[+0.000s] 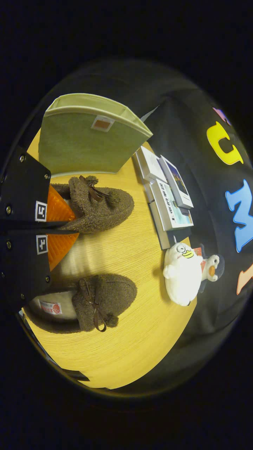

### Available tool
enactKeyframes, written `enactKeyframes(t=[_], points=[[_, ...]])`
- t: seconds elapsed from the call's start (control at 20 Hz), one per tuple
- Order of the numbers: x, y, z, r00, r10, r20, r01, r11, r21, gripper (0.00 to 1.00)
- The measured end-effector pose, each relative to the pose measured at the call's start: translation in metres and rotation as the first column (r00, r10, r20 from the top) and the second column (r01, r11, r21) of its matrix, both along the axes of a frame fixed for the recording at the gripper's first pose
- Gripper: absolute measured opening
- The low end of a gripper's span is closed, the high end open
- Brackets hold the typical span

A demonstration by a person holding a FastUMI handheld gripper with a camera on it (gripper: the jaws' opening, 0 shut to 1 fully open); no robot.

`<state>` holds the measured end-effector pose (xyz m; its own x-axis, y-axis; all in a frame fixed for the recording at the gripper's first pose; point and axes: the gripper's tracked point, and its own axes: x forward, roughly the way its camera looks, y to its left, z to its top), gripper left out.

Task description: Open the storage box then place both shoes into the box .Put the left shoe in first, then the right shoe, with the right side of both shoes facing outward in a uniform manner.

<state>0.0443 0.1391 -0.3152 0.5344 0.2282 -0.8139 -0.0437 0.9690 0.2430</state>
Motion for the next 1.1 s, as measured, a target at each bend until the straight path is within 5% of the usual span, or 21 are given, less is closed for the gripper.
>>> enactKeyframes(t=[0.7,1.1], points=[[0.008,0.087,0.12,0.995,-0.023,0.102,0.0,0.975,0.222,0.0],[0.008,0.158,0.121,0.995,0.044,0.087,-0.064,0.968,0.244,0.0]])
